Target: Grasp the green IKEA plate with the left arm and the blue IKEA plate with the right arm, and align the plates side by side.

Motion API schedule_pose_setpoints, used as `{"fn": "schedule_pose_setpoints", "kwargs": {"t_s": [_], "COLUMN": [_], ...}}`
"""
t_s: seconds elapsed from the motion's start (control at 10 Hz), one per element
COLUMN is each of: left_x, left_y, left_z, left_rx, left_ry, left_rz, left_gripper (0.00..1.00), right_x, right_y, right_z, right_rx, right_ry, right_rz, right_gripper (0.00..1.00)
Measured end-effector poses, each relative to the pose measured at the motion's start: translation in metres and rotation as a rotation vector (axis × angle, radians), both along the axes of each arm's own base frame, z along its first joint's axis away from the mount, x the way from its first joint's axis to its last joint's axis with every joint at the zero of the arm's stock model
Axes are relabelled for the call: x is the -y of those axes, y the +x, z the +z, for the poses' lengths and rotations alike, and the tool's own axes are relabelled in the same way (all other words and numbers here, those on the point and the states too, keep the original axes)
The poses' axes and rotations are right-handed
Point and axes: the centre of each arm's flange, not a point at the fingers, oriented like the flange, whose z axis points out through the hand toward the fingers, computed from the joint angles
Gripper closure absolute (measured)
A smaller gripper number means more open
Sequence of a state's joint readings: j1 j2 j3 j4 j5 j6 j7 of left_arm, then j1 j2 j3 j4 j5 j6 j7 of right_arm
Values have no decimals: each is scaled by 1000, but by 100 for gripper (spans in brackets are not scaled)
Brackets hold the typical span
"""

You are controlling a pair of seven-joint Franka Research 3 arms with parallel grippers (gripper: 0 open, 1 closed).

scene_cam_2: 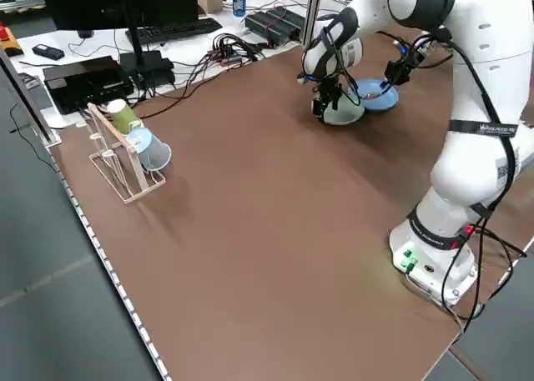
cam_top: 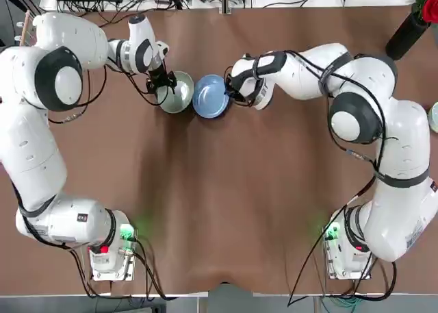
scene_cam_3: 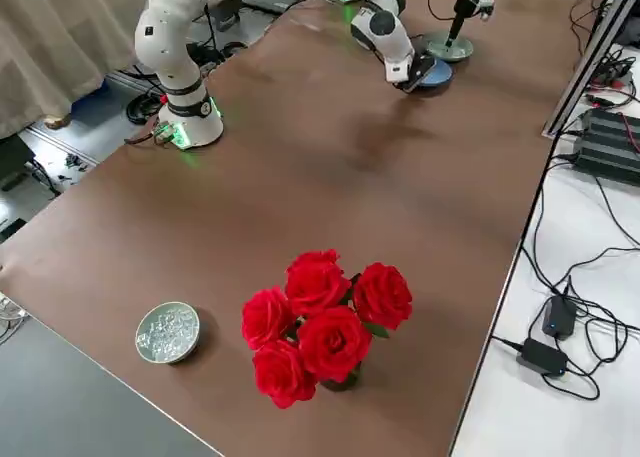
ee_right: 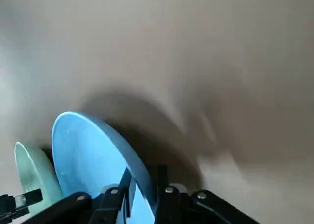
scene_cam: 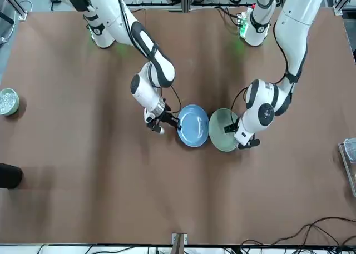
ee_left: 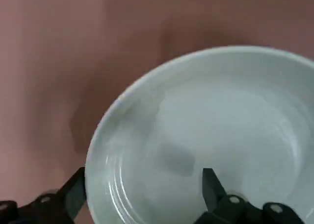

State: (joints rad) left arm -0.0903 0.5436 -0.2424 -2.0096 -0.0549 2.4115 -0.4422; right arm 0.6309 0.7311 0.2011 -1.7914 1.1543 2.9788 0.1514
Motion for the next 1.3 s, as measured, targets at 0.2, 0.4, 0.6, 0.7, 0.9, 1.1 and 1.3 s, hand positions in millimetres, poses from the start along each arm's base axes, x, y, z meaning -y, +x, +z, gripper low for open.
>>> {"fn": "schedule_pose_setpoints", "kwargs": {"t_s": [0.2,0.4,0.6,0.7,0.9,1.1,1.3], "left_x": [1,1,-1,-2,-5,-7,-7], "left_y": [1,1,1,2,3,3,3], "left_z": [-1,-1,-2,-2,-2,-2,-3], "left_rx": [-1,-1,-2,-2,-2,-3,-4], "left_ry": [-1,0,0,1,1,2,2], "left_rz": [1,2,4,6,12,15,15], "left_gripper": [0,0,0,0,0,0,0], "right_x": [0,3,3,3,4,5,8], "right_y": [3,6,7,7,8,9,11], "right_z": [2,1,1,1,1,0,0], "right_rx": [2,4,5,5,5,5,7], "right_ry": [3,1,1,1,0,-1,-4], "right_rz": [-8,-15,-17,-17,-18,-20,-24], "right_gripper": [65,35,32,32,35,39,41]}}
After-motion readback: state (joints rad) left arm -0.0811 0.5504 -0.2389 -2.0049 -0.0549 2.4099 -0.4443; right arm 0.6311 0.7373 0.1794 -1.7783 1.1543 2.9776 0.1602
